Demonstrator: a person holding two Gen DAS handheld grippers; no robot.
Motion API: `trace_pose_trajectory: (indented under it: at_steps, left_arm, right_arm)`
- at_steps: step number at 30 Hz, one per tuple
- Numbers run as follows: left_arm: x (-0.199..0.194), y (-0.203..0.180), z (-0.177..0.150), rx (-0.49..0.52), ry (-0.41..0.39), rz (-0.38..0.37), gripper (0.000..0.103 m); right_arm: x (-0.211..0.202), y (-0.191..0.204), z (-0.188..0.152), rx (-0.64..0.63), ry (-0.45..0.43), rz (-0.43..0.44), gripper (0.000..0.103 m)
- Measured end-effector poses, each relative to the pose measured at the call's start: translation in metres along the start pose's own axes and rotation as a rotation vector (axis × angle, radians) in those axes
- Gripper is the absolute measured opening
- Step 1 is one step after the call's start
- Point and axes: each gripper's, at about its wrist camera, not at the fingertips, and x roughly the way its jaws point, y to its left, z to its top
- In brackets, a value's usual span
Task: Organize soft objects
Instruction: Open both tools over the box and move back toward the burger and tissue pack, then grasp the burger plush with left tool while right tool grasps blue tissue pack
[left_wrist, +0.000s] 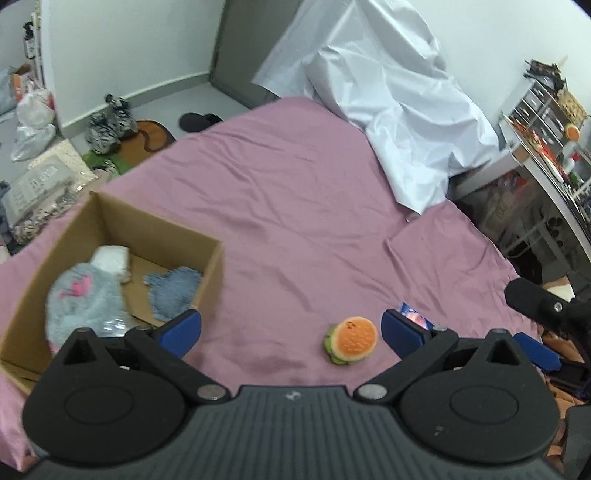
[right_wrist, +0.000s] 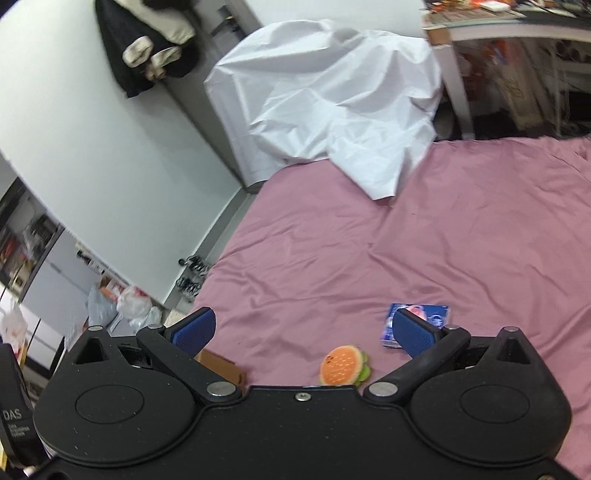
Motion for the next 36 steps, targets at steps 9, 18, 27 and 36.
trace_pose_trajectory:
  at_steps: [9,18,27,36]
  left_arm:
    - [0.041,-0.030,-0.010,0.023,0.064,-0.025,0.102]
    - [0.079,-0.044,-0.019,-0.003,0.103,-0.042,0.099]
    - [0.115,-0.056,-0.023,-0.027,0.139,-0.048,0.098]
    - [0.142,-0.058,-0.024,-0.041,0.167,-0.032,0.090]
  right_arm:
    - [0.022,-0.044,0.001,0.154,0.010,-0.066,0.103]
    - [0.041,-0.075,-0.005,0.254,0.034,-0.112,0.092]
    - [0.067,-0.108,-0.016,0.382,0.097,-0.160,0.075]
    - [0.094,-0.139,-0.033,0.534,0.158,-0.170,0.062]
